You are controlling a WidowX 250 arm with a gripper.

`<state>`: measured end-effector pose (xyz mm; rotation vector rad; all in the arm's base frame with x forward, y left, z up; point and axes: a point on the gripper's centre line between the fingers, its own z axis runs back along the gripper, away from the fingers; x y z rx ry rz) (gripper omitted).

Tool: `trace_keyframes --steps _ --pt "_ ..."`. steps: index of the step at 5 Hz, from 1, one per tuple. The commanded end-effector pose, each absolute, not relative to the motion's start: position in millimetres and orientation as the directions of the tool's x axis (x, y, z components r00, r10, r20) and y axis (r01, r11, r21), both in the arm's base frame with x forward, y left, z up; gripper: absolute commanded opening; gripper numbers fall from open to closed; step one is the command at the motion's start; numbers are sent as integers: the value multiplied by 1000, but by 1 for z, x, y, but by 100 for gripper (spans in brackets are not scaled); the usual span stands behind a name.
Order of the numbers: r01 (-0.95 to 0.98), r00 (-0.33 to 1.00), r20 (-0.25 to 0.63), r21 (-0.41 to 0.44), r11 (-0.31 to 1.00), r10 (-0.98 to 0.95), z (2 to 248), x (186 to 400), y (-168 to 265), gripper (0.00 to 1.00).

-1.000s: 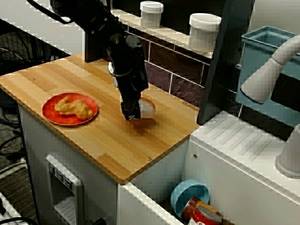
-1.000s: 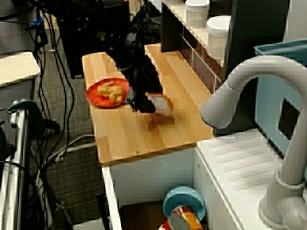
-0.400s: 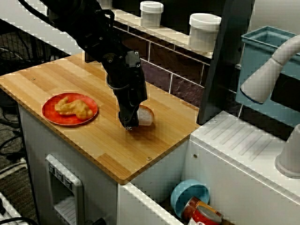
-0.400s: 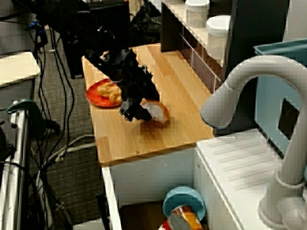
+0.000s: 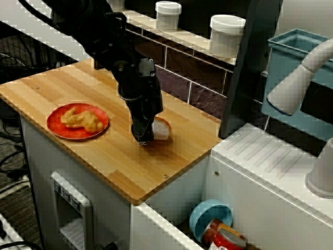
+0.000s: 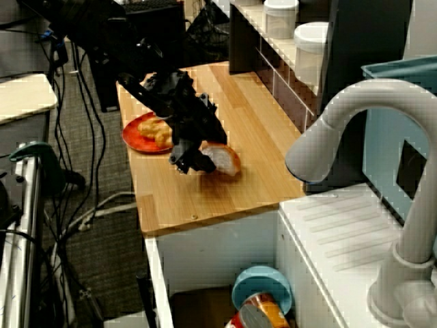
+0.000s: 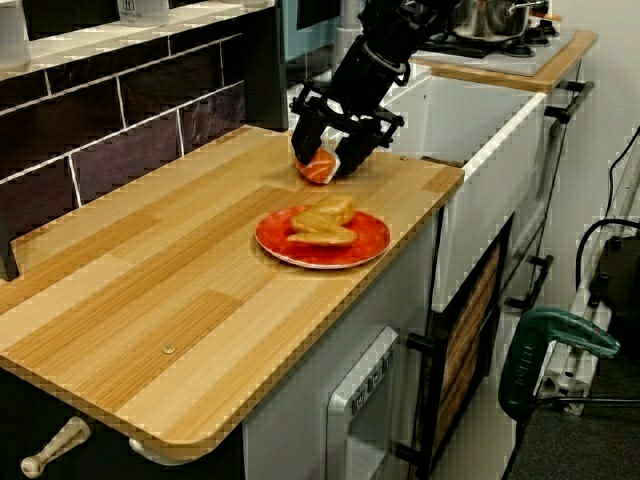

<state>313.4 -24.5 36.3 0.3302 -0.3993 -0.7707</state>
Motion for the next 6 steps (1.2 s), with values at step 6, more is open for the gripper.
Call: trace_keyframes --steps 6 --pt "640 707 252 167 750 -660 72 328 -26 100"
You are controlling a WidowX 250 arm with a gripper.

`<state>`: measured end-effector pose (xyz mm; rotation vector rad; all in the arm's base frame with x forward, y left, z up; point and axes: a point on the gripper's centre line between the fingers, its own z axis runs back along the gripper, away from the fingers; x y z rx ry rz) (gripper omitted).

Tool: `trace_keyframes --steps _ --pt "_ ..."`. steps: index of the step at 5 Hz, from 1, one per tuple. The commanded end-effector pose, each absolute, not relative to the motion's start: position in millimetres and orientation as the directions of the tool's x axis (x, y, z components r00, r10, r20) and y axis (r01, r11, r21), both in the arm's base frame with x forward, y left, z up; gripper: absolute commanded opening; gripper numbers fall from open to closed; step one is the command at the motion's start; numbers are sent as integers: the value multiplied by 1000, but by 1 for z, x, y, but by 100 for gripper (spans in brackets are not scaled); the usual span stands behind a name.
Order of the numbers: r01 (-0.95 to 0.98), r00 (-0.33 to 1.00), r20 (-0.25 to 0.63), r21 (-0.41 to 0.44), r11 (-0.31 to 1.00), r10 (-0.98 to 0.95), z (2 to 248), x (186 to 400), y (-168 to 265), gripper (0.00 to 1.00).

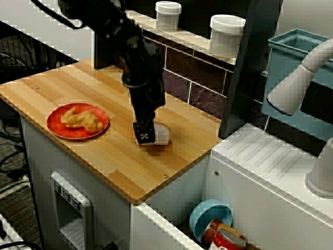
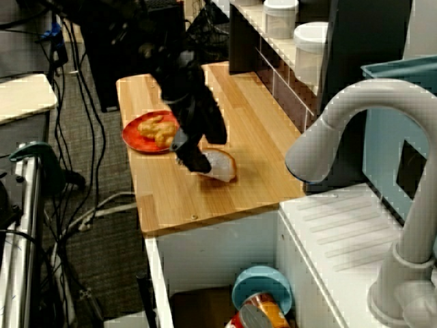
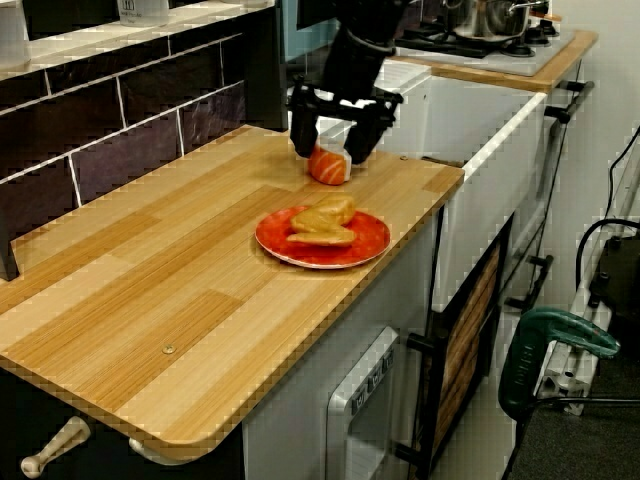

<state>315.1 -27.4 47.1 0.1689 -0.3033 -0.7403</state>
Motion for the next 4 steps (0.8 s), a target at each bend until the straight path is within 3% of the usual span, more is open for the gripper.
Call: trace_keyframes --steps 1,4 --pt "635 724 253 121 763 -642 76 330 -24 100" --pt "648 715 248 117 752 -654 75 322 -29 100"
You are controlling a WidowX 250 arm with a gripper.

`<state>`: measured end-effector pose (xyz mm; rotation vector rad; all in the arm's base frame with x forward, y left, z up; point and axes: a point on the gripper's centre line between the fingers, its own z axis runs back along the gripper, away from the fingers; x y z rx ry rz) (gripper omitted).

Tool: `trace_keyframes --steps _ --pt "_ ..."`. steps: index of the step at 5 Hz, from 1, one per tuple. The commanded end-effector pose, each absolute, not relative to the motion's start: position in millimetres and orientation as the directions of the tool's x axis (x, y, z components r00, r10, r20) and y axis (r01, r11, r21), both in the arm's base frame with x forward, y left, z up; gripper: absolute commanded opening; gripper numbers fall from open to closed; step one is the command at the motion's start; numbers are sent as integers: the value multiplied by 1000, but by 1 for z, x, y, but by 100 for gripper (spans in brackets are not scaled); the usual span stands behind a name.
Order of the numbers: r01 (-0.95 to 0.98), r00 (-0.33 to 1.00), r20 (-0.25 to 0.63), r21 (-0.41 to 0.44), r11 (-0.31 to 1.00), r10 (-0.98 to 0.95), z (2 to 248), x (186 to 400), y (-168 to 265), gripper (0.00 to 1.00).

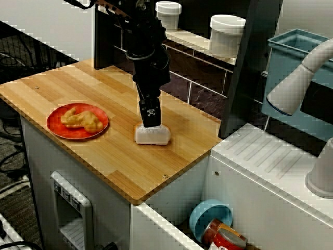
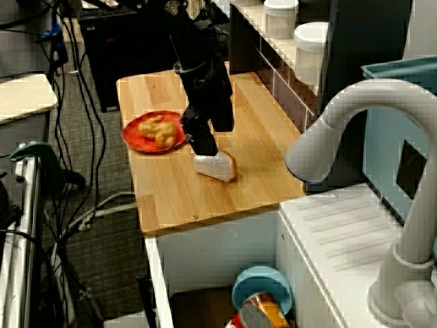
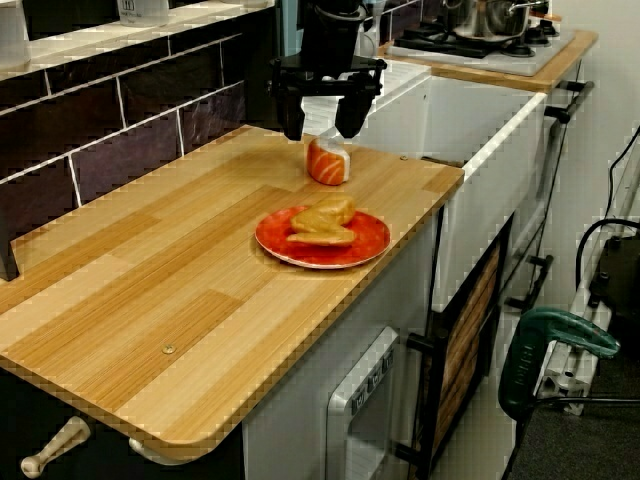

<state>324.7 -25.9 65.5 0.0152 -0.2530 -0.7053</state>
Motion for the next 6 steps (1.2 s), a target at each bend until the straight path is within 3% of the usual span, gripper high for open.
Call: trace_keyframes --steps 1,6 --pt "655 711 241 114 747 -661 73 320 -32 100" --pt "655 720 196 123 745 -665 48 324 -35 100"
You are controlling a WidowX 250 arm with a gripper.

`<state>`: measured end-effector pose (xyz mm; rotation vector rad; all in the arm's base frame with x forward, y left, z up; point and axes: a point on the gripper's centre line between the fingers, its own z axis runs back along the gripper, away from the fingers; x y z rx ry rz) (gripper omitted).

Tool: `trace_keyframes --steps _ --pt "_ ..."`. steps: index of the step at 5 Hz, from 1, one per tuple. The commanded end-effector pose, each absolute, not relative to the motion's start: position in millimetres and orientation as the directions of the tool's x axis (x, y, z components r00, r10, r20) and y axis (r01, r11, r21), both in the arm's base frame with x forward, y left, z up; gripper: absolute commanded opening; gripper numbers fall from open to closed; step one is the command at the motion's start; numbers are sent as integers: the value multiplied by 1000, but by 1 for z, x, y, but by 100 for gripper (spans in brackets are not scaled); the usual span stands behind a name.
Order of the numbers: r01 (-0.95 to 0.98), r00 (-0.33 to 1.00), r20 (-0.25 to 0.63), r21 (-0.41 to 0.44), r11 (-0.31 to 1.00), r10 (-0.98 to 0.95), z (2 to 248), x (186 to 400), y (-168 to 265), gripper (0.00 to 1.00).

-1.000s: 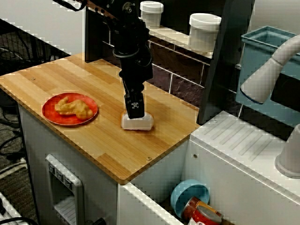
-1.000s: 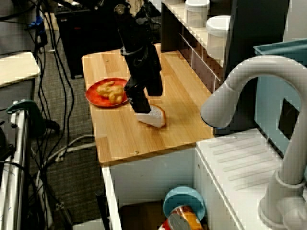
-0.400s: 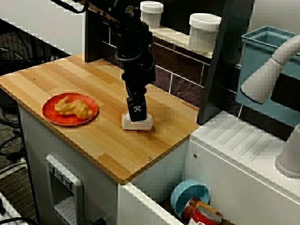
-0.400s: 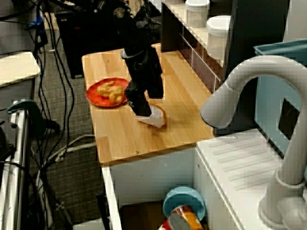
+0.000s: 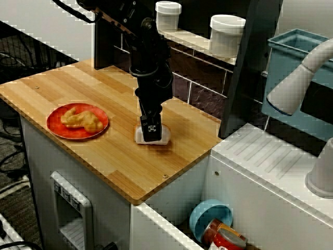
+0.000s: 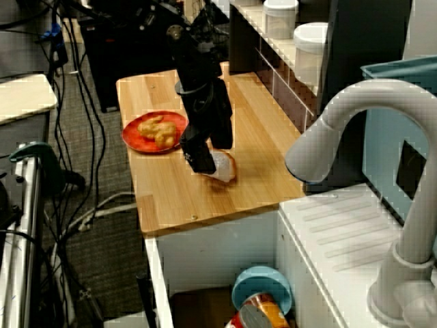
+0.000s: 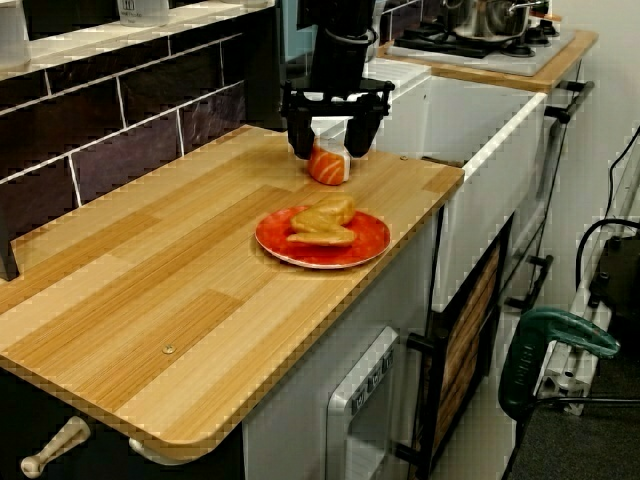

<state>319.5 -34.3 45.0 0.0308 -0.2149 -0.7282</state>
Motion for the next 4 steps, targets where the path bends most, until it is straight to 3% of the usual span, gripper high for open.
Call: trace_keyframes --steps 1,2,3,4 --pt "655 721 192 124 745 -666 46 323 -35 100" --pt "652 723 195 123 748 -663 47 322 -34 90" --pt "649 726 198 121 751 -659 49 322 -32 0" --pt "648 728 200 111 753 -656 56 324 -29 0"
